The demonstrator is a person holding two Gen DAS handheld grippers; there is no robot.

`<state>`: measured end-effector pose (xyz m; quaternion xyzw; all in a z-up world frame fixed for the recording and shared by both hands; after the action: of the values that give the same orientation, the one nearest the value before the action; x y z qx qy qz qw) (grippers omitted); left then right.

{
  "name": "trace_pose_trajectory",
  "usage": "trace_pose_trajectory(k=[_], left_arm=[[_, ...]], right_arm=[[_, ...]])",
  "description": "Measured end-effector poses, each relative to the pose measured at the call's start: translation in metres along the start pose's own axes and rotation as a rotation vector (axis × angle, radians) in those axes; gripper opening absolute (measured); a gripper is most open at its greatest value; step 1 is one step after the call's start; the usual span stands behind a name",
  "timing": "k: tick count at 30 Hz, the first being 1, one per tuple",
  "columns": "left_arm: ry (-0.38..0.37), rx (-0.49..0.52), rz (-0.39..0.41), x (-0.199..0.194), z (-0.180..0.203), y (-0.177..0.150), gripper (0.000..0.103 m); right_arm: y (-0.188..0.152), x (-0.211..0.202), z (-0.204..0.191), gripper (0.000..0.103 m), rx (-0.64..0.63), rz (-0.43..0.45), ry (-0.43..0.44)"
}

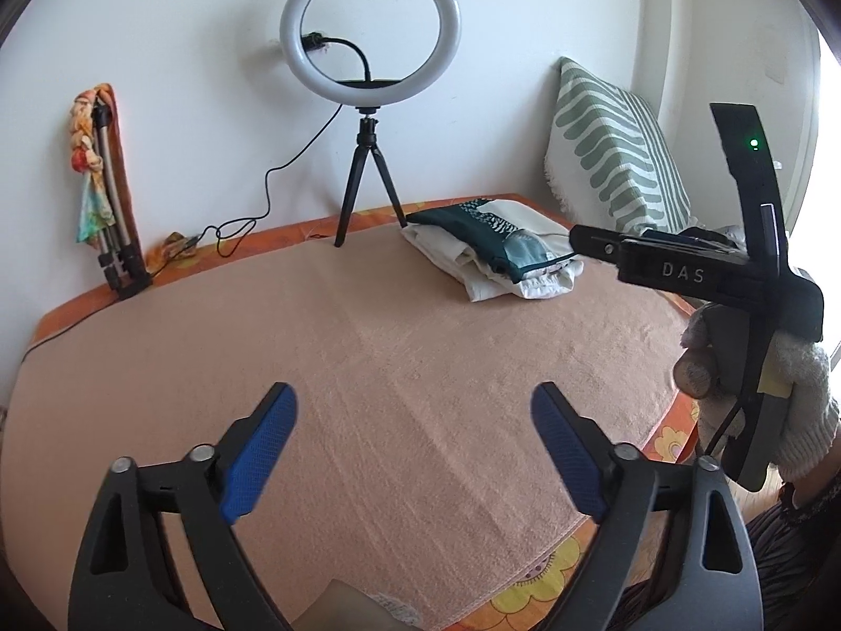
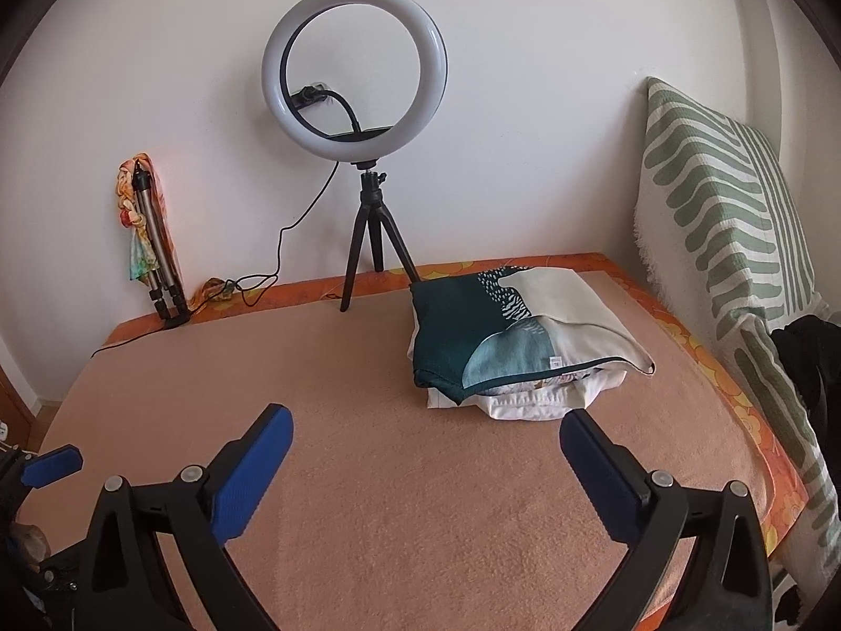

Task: Fold small clothes

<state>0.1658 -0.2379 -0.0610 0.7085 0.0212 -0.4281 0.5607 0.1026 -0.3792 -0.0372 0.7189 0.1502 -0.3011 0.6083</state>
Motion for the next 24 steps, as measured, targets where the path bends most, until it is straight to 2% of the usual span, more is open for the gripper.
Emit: trace_pose_trajectory(k=[6,12,24], left_arm=[[0.014,-0.026,-0.003,0.0020,-0.0080,-0.0043,0.103],[0.032,0.004,0.022,0.0007,-0.0089,-0.0049,0.103],[0.034,0.016,0.014,0.0018,-0.0096,-0.0060,0.103]], right_arm=[[0.0029,0.0020,0.0084,0.103,0.031,0.011,-0.015],[0.0019,0.0057,0.0089,0.103,0.017,0.014,-0.029],[0.0011,0.0077,0.0080,0.103,0.022,0.009,-0.024]])
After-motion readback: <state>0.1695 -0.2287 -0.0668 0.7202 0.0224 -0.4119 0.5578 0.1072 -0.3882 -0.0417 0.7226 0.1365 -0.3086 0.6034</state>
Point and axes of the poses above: each gripper's, at about its wrist camera, not at the fingertips, and x roughly the way its jaws point, z to its right, y to its top, the point moved 5 cm from there along x, roughly the way its jaws point, and after that the axes turned 7 degrees about x, right-handed, at the moved point
